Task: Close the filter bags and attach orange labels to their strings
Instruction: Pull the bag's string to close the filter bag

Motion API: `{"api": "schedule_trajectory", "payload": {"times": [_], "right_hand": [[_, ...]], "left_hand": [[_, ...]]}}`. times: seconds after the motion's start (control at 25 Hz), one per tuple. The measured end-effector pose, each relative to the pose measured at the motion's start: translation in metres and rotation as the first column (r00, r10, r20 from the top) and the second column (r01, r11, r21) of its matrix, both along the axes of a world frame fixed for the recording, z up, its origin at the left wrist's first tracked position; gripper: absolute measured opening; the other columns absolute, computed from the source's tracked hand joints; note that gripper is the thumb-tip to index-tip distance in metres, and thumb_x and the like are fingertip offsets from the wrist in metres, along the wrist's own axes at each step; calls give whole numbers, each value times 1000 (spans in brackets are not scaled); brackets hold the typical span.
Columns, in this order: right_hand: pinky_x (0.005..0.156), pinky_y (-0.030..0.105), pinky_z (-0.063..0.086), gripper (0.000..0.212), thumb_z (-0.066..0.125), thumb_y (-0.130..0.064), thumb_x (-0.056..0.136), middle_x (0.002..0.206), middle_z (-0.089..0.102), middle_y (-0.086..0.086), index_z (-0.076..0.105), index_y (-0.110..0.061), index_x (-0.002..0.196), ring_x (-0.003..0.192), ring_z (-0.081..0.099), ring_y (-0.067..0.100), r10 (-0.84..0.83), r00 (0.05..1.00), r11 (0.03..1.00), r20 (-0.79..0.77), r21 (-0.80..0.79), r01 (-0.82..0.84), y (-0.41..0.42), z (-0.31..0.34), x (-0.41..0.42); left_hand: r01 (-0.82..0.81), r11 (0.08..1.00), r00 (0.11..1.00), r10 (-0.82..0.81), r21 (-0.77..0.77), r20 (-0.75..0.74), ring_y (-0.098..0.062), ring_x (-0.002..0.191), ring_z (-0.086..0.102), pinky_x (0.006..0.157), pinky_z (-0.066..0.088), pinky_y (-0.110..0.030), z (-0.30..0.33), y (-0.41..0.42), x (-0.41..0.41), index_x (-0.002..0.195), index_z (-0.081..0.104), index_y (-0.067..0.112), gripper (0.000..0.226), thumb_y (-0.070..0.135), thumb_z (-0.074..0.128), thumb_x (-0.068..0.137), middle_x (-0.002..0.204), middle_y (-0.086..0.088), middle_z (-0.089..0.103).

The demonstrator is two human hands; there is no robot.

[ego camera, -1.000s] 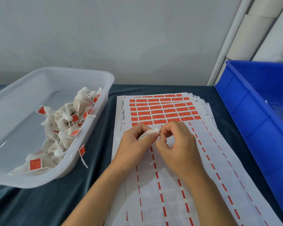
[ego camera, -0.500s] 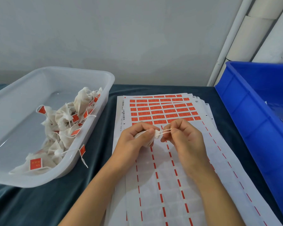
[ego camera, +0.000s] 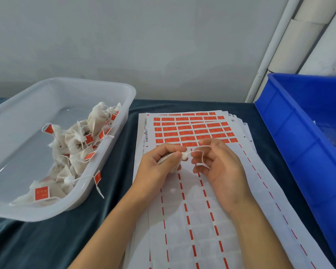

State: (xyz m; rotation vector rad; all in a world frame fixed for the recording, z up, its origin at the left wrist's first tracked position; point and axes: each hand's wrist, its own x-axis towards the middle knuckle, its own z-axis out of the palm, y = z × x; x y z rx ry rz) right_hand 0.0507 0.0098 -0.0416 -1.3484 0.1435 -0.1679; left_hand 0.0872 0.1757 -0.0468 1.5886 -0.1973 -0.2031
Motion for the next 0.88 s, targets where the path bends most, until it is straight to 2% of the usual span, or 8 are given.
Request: {"api": "schedule_trajectory", "payload": {"times": [0.08, 0.16, 0.24, 0.36, 0.48, 0.6, 0.76, 0.88], "right_hand": [[74, 28, 61, 24, 51, -45, 102, 84, 72, 3, 71, -32, 101, 81, 71, 16, 27, 999, 986, -20, -162, -30, 3, -2, 0], [67, 23, 58, 21, 57, -43, 103, 71, 65, -3, 70, -34, 89, 65, 63, 8, 10, 999, 942, -31, -334, -20, 5, -7, 1], [60, 18, 53, 23, 57, -43, 104, 70, 64, -8, 68, -35, 86, 60, 59, 5, -4, 1000, 906, -22, -422, -6, 8, -11, 1], [63, 11, 51, 28, 49, -50, 103, 76, 69, -17, 70, -39, 88, 73, 67, 2, -38, 999, 898, 16, -437, 42, 11, -13, 1], [56, 8, 46, 41, 57, -47, 102, 57, 58, -9, 66, -24, 70, 56, 57, 3, -85, 995, 879, 61, -465, 104, 10, -14, 2], [50, 9, 44, 43, 62, -40, 102, 51, 52, -6, 59, -20, 64, 49, 50, 4, -138, 988, 857, 67, -492, 153, 9, -16, 3], [48, 9, 44, 41, 61, -33, 103, 51, 53, -6, 59, -26, 62, 48, 50, 5, -195, 975, 835, 102, -504, 220, 7, -15, 4], [46, 9, 43, 41, 60, -33, 104, 52, 55, -5, 59, -25, 64, 47, 50, 5, -230, 967, 842, 110, -477, 254, 6, -13, 2]], "left_hand": [[9, 1000, 1000, -9, 10, 28, -18, 91, 73, 82, 62, -28, -1, 1, 0, 98, 78, 36, 16, 26, 66, 102, 94, 7, 76], [29, 999, 998, -30, 19, 61, -19, 93, 72, 83, 62, -29, -1, 1, 0, 99, 77, 35, 15, 26, 65, 102, 95, 6, 76], [33, 999, 996, -36, 34, 77, -18, 93, 72, 80, 61, -27, -3, 0, 1, 101, 77, 33, 15, 25, 65, 102, 96, 8, 76], [25, 994, 994, -36, 107, 102, -6, 97, 71, 78, 58, -18, -3, -3, 1, 102, 77, 36, 14, 27, 65, 102, 101, 20, 75], [51, 984, 985, -77, 168, 155, 3, 104, 68, 82, 52, -7, -2, -4, -1, 104, 77, 38, 18, 27, 63, 103, 105, 26, 74], [73, 977, 983, -103, 199, 149, 7, 106, 66, 80, 49, -2, -1, -3, -2, 103, 76, 44, 20, 30, 62, 103, 107, 30, 73], [109, 978, 983, -133, 179, 130, 2, 107, 67, 85, 55, -13, -1, -1, -1, 100, 77, 46, 21, 32, 62, 103, 108, 27, 74], [117, 976, 985, -137, 184, 103, 2, 105, 68, 87, 53, -19, -1, -1, -1, 96, 78, 48, 22, 34, 62, 103, 108, 27, 74]]}}
